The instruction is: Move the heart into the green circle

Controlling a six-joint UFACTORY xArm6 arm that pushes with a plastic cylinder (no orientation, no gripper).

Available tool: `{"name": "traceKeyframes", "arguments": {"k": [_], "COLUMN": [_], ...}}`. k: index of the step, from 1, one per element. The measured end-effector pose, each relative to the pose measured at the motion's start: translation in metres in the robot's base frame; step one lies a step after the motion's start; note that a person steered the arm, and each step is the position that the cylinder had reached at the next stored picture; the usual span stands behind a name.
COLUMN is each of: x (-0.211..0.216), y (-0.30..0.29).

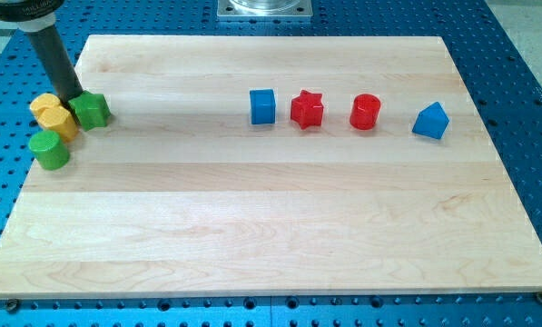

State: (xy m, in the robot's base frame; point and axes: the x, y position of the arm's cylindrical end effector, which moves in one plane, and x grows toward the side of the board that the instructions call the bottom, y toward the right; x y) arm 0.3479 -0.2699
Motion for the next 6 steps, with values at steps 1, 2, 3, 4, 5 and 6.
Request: {"name": "traceKeyframes", "arguments": {"k": [1,2,3,4,5,6], "x": [-0.031,-0.034,-0.02,0.044,0.055,0.058], "y": [-0.005,-0.033,-0.035,-0.034,-0.031,-0.03]}}
